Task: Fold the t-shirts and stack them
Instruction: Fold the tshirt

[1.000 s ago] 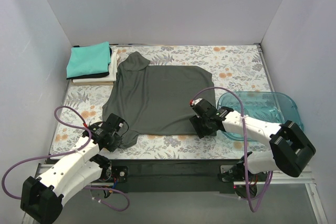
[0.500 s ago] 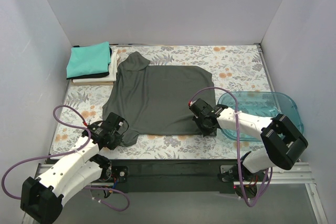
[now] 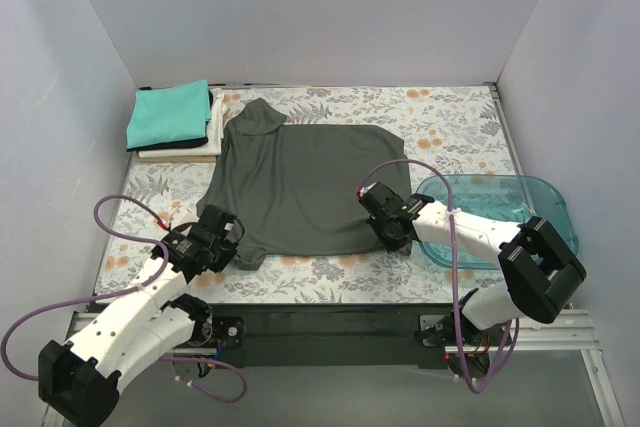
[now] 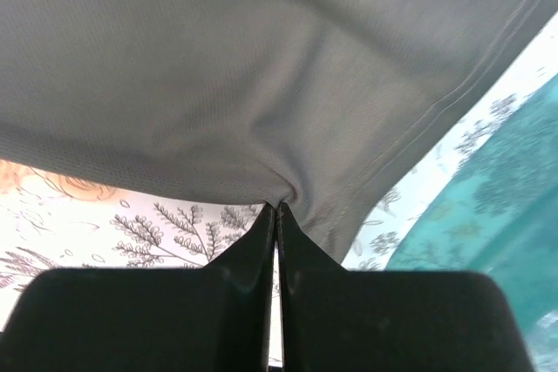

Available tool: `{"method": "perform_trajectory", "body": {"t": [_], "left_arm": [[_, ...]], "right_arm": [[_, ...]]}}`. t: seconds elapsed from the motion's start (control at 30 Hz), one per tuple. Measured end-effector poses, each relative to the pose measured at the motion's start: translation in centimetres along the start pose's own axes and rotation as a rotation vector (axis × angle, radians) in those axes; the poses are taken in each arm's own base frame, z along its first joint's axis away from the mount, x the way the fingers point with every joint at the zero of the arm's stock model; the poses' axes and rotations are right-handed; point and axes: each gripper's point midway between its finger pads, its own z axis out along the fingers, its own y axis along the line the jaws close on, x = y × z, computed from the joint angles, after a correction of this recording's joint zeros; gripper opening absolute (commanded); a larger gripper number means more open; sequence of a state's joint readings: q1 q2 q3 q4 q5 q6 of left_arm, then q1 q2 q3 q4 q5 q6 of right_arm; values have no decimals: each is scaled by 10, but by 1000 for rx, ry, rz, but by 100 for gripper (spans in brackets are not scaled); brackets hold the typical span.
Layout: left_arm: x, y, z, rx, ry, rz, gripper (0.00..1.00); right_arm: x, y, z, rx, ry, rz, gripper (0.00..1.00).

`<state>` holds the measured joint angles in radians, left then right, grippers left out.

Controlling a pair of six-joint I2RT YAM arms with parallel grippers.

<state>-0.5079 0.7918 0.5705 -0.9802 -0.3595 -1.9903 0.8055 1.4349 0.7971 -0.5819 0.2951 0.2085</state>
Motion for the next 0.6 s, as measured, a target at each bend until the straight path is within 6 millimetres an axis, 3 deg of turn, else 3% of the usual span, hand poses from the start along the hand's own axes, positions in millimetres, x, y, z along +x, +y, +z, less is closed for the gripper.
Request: {"method": "perform_trajectory", "body": {"t": [0.27, 0.6], "left_arm": [[-22, -49, -15, 132, -58, -57, 0], [-54, -104, -18, 173, -168, -98, 0]], "right_arm": [[-40, -6, -16, 26, -100, -29, 1], [-85, -22, -29, 47, -171, -5, 1]]}}
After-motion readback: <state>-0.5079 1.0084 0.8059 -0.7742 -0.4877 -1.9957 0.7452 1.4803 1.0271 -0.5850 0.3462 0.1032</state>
